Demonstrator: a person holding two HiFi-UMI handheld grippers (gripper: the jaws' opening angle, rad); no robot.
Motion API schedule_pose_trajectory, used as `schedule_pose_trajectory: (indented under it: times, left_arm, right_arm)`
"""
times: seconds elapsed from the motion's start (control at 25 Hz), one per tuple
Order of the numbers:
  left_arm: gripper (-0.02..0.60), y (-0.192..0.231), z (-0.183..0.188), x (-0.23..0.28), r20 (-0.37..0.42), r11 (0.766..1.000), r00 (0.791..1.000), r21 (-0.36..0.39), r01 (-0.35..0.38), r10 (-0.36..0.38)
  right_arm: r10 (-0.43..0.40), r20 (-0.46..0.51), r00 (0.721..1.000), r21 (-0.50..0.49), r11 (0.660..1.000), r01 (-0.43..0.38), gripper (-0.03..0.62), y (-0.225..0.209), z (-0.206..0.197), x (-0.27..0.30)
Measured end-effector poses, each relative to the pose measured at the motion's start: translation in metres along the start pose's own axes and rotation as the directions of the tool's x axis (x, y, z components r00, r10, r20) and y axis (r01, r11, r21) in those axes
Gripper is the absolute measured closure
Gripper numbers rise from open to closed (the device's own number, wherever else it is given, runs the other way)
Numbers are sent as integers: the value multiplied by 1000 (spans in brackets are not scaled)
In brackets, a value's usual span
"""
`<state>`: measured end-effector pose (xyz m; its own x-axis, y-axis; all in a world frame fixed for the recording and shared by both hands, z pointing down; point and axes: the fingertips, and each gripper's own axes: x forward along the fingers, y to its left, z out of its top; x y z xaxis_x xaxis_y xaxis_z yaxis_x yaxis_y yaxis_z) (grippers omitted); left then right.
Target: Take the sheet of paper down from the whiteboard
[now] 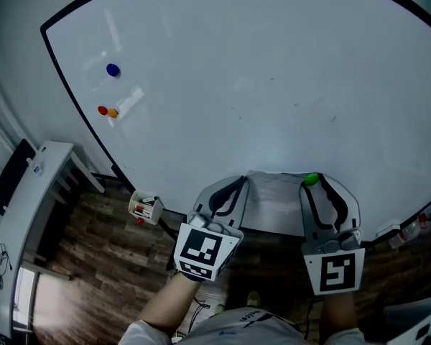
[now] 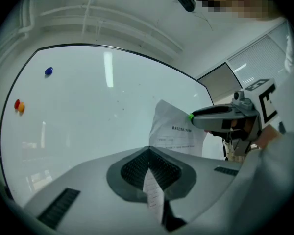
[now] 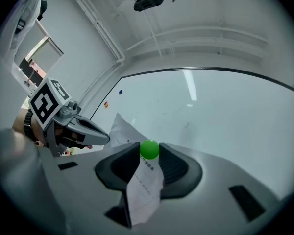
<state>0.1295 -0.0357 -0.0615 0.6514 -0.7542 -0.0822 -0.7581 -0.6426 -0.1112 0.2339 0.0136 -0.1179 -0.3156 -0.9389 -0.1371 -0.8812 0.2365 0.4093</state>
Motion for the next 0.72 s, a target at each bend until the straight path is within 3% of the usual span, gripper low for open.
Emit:
schedule_pose_trajectory:
  times: [0.36, 0.72]
  left_arm:
    - [568, 1, -16, -59, -51, 999, 998, 26, -29, 30]
    - [568, -1, -1, -98, -28, 998, 999, 56, -32, 34]
  right_arm:
    - [-13, 8, 1000, 60, 998, 13, 467, 20, 12, -29]
    - [-24, 47, 999, 97, 995, 20, 467, 25, 24, -42]
